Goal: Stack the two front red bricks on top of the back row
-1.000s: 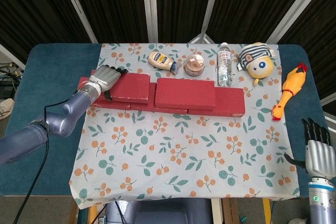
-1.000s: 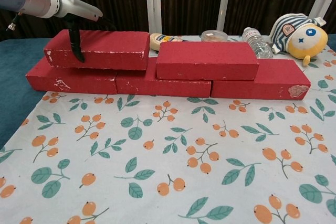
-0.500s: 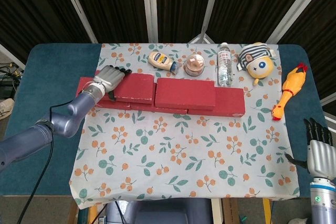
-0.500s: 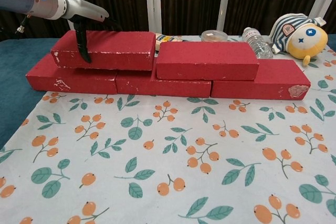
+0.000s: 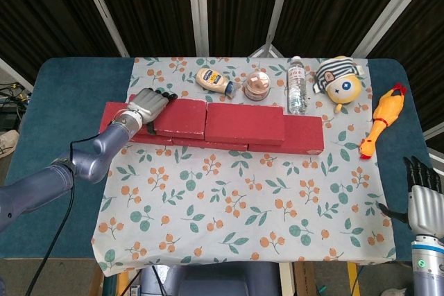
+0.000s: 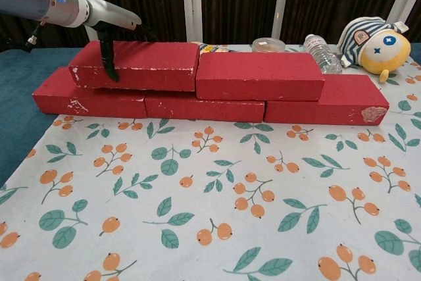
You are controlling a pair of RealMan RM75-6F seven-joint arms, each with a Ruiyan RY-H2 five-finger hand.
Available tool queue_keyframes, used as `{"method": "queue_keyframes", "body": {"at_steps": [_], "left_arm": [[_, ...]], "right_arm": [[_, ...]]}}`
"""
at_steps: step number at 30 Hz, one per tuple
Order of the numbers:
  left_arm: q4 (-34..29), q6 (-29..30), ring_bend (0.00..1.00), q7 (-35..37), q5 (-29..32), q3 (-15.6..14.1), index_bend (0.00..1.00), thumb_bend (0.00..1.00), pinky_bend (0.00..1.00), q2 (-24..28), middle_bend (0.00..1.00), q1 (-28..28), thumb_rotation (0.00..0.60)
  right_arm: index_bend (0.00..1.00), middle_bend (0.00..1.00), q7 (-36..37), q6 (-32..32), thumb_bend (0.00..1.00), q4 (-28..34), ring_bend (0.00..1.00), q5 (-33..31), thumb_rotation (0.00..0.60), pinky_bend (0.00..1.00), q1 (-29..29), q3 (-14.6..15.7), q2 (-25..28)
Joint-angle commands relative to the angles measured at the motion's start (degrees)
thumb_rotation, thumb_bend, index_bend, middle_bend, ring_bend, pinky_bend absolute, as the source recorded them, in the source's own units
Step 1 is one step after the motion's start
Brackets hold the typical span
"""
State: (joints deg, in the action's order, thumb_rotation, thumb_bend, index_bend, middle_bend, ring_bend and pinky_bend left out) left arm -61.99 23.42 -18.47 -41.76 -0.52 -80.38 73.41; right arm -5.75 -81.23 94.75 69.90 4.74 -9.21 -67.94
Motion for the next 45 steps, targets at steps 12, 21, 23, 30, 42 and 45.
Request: {"method": "queue_keyframes", "body": {"at_steps": [12, 21, 23, 30, 42, 45], "left_arm": [[1.41, -0.29, 0.26, 0.58, 1.12, -0.90, 0.28, 0.00, 0.27, -1.20, 0.39, 0.79, 0.600], [1.22, -0.26, 0.26, 0.56, 1.62, -1.52, 0.28, 0.00, 0.27, -1.37, 0.39, 1.31, 0.600], [1.18, -0.30, 0.26, 0.40, 1.78, -1.81, 0.28, 0.00, 0.27, -1.39, 0.39, 1.48, 0.600], [0.78, 0.24, 0.26, -0.04, 2.40, -2.60, 0.28, 0.00, 0.27, -1.37, 0.39, 1.81, 0.600], [1.61, 0.55, 0.26, -0.53, 2.94, -3.20, 0.28, 0.00, 0.27, -2.24, 0.39, 2.28, 0.600], [1.63, 0.55, 0.26, -0.71, 3.06, -3.42, 0.28, 0.00, 0.27, -2.26, 0.39, 2.34, 0.600]], "right_arm": [[0.00, 0.03, 0.50, 0.24, 0.11, -0.16, 0.00, -0.11, 0.600, 0.00, -0.01, -0.15, 0.12], [0.00, 0.03, 0.67, 0.33, 0.11, -0.13, 0.00, -0.22, 0.600, 0.00, -0.07, -0.18, 0.25], [0.00, 0.03, 0.67, 0.34, 0.11, -0.14, 0.00, -0.24, 0.600, 0.00, -0.06, -0.19, 0.25], [0.00, 0.03, 0.62, 0.53, 0.11, -0.07, 0.00, -0.32, 0.600, 0.00, -0.02, -0.19, 0.30], [0.00, 0.03, 0.45, 0.73, 0.11, 0.01, 0.00, -0.54, 0.600, 0.00, 0.02, -0.19, 0.33], [0.00, 0.03, 0.41, 0.71, 0.11, 0.04, 0.00, -0.56, 0.600, 0.00, 0.01, -0.19, 0.32]]}}
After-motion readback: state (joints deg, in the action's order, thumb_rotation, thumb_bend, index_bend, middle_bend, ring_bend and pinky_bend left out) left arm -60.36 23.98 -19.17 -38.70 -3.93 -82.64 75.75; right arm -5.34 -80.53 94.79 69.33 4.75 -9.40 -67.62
